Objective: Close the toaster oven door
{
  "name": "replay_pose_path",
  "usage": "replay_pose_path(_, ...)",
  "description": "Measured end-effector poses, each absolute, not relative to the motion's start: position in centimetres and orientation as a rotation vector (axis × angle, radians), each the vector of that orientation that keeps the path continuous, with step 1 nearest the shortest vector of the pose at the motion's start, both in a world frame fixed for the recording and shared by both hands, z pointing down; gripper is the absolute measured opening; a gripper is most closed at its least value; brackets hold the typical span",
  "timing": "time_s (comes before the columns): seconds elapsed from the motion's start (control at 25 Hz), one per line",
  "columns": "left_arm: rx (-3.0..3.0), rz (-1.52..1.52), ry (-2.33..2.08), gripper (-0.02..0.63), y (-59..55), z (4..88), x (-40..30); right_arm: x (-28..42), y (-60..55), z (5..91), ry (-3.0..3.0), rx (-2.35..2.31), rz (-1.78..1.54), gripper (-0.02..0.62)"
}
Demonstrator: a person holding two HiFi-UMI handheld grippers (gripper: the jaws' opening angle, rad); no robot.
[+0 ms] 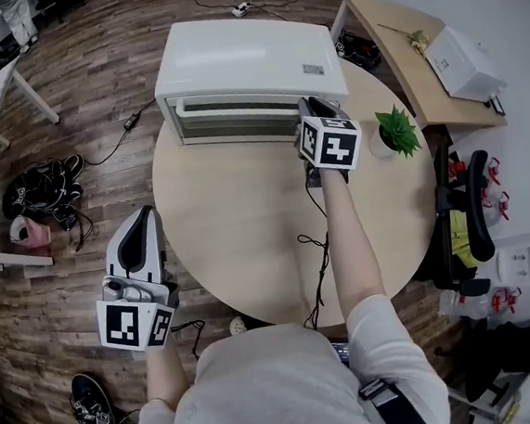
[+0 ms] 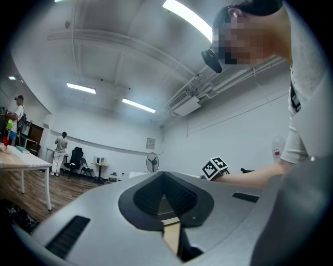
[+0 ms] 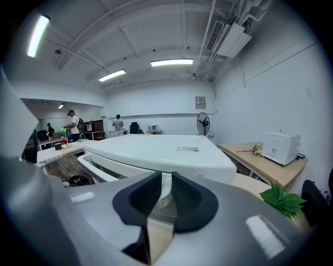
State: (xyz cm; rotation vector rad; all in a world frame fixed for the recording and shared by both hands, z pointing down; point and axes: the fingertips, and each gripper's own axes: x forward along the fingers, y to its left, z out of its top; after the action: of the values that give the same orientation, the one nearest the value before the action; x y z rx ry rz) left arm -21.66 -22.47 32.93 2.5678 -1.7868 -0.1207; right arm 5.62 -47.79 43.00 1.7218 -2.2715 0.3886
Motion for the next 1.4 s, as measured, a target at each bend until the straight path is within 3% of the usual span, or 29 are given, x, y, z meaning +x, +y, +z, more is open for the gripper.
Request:
replay_pose_path(0.24,2.592,-0.126,-1.769,0.008,-22.8,32.4,-21.1,5.5,-47.7,42.8,-2.295,1.719,0.359,0.071)
replay_pose_path(0.4,2.605,-0.137,-1.777,0.008,-22.7,31.7,-21.1,5.4,-46.3,42.4,-2.316,1.723,0.272,0.011)
replay_pose_path(1.4,2.699,-0.202,-1.702,0.008,-22.6,29.3,-19.0,4.4,-32.9,35.2,-2.562,1.734,0.049,0.011)
